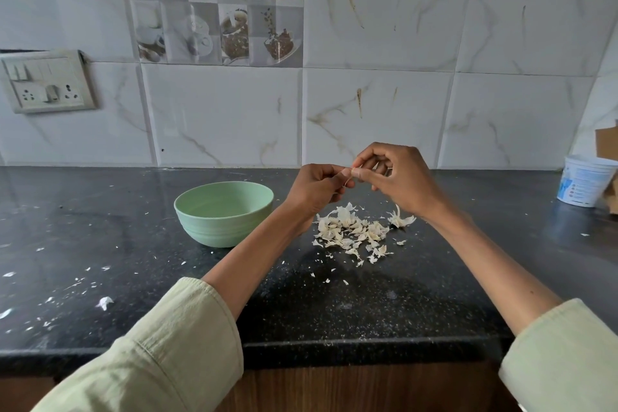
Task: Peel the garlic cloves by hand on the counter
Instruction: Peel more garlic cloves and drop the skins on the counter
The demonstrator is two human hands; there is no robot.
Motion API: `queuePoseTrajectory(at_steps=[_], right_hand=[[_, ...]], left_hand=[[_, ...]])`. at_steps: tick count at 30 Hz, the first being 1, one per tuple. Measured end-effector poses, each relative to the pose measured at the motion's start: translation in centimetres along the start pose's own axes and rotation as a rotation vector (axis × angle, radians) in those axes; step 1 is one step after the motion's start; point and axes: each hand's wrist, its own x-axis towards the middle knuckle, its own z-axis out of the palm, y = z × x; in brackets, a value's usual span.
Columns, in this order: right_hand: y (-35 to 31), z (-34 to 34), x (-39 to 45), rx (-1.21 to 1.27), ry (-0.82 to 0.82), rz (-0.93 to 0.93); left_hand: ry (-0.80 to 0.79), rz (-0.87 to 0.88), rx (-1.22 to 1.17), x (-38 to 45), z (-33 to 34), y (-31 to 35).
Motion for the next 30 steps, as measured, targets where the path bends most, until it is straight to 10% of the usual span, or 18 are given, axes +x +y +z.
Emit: queuePoseTrajectory(at_steps=[30], right_hand=[[-0.51, -0.29, 0.11, 0.700, -0.052, 0.279]], left_hand=[[-0.006, 0.290, 0.104, -0.26, -0.35, 0.89]])
